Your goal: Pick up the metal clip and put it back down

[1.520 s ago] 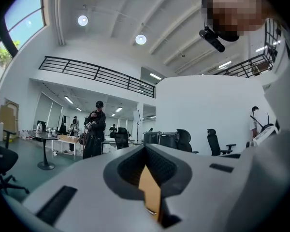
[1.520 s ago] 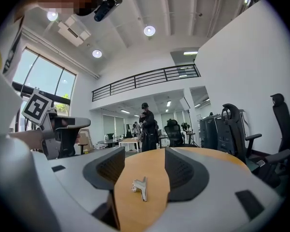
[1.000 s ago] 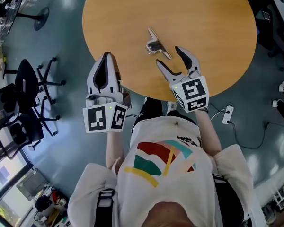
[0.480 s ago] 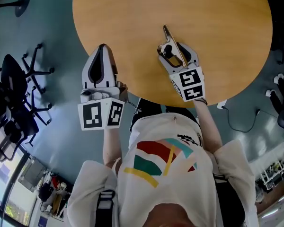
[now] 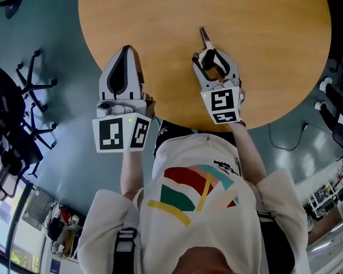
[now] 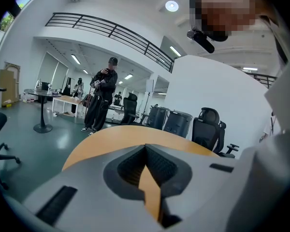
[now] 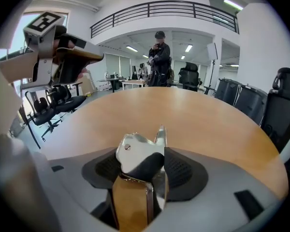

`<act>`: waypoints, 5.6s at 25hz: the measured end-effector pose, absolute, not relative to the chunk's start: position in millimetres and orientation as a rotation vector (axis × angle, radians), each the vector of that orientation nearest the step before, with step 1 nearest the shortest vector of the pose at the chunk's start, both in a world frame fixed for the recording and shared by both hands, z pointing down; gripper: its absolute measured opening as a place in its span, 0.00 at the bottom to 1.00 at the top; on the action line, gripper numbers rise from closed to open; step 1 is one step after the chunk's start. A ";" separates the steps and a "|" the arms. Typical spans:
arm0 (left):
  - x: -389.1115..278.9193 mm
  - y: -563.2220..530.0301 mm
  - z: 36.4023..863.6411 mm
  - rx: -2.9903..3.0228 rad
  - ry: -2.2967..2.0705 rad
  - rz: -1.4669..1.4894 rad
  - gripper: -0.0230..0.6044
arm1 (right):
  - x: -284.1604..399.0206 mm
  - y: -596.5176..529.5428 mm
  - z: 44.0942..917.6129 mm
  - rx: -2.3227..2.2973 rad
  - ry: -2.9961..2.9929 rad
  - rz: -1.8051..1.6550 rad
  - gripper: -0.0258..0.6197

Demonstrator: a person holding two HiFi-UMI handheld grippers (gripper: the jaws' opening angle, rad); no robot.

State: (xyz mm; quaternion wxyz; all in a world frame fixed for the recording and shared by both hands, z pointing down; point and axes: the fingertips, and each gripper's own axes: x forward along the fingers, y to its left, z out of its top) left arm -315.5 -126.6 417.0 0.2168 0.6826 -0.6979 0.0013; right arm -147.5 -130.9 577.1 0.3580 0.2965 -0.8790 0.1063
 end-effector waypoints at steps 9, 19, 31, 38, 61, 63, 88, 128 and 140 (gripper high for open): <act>-300.7 -126.1 399.5 1.932 -1.948 0.021 0.11 | -129.4 -159.3 548.8 0.878 -2.389 0.429 0.21; -234.4 -120.4 306.0 2.136 -1.953 -0.101 0.11 | -76.0 -167.8 372.5 1.121 -2.664 0.224 0.21; -96.8 -91.6 180.7 2.457 -1.943 -0.294 0.11 | 46.0 -94.4 186.3 1.306 -2.990 -0.151 0.21; -46.2 -69.0 159.4 2.524 -1.921 -0.328 0.11 | 93.5 -57.9 165.9 1.314 -3.022 -0.216 0.21; -61.5 -88.6 171.9 2.463 -1.953 -0.303 0.11 | 86.5 -85.7 188.9 1.263 -3.000 -0.170 0.21; -65.0 -96.3 184.2 2.435 -1.938 -0.274 0.11 | 85.5 -99.3 204.6 1.263 -2.962 -0.128 0.21; -149.1 -198.6 336.1 2.215 -1.752 0.058 0.11 | 76.0 -268.5 539.5 1.212 -2.241 0.239 0.21; -124.3 -153.1 243.5 2.370 -1.846 -0.162 0.11 | 74.9 -214.1 292.9 1.484 -2.667 -0.104 0.06; -83.4 -73.9 175.7 2.496 -1.852 -0.340 0.11 | 117.3 -95.9 184.7 1.636 -2.760 -0.317 0.06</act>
